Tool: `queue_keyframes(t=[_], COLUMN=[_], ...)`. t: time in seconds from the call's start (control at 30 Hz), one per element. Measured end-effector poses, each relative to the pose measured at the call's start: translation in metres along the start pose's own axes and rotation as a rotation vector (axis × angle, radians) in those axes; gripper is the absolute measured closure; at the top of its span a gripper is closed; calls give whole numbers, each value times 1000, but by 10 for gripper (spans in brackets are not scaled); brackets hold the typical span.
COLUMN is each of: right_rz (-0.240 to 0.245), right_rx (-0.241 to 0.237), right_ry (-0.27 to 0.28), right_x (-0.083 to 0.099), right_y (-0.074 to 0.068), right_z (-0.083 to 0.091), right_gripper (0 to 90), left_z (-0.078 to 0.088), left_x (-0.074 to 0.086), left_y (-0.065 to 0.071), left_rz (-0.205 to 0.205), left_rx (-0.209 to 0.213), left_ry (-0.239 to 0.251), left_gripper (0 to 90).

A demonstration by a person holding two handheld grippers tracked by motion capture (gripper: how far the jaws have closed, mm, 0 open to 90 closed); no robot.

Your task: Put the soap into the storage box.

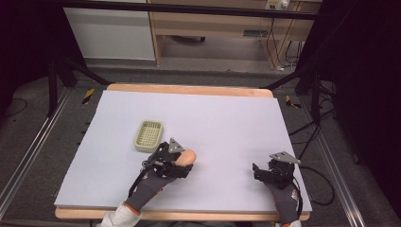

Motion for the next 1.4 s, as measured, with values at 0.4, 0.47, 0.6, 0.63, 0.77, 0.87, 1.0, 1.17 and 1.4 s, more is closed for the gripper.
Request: queue_keyframes(t=[0.4, 0.47, 0.6, 0.63, 0.77, 0.87, 1.0, 1.17, 1.4], right_rz=[-7, -5, -4, -4, -6, -5, -2, -3, -3], right_rx=[-1, -1, 0, 0, 0, -2, -6, -7, -8], right_ry=[2, 3, 3, 3, 2, 0, 1, 1, 2], right_x=[0, 0, 0, 0, 0, 0, -1, -1, -1], right_y=[0, 0, 0, 0, 0, -1, -1, -2, -2], right_z=[1, 1, 1, 1, 1, 1, 0, 1, 0], right_gripper=[85, 85, 85, 85, 85, 86, 87, 86, 86], left_z=[14, 16, 20, 21, 24, 27, 29, 33, 34], left_x=[-3, -4, -6, -7, -9, -10, -11, -14, -15], left_y=[-23, -25, -31, -33, -39, -47, -53, -62, -75], left_rz=[43, 52, 65, 73, 82, 98, 107, 127, 147], left_rx=[-32, -39, -48, -51, -65, -74, -90, -104, -127], left_ry=[29, 38, 49, 56, 64, 75, 81, 96, 102], left_gripper=[314, 314, 314, 314, 315, 314, 314, 314, 315])
Point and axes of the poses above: each handheld gripper's, and its own axes: z roughly backward along the jaws, x roughly out of its underside, y roughly to its right, the point moved 10 cm from there along -z, roughly forward along the jaws, and after that the axes turned 6 degrees about z, right-handed, at the moved point
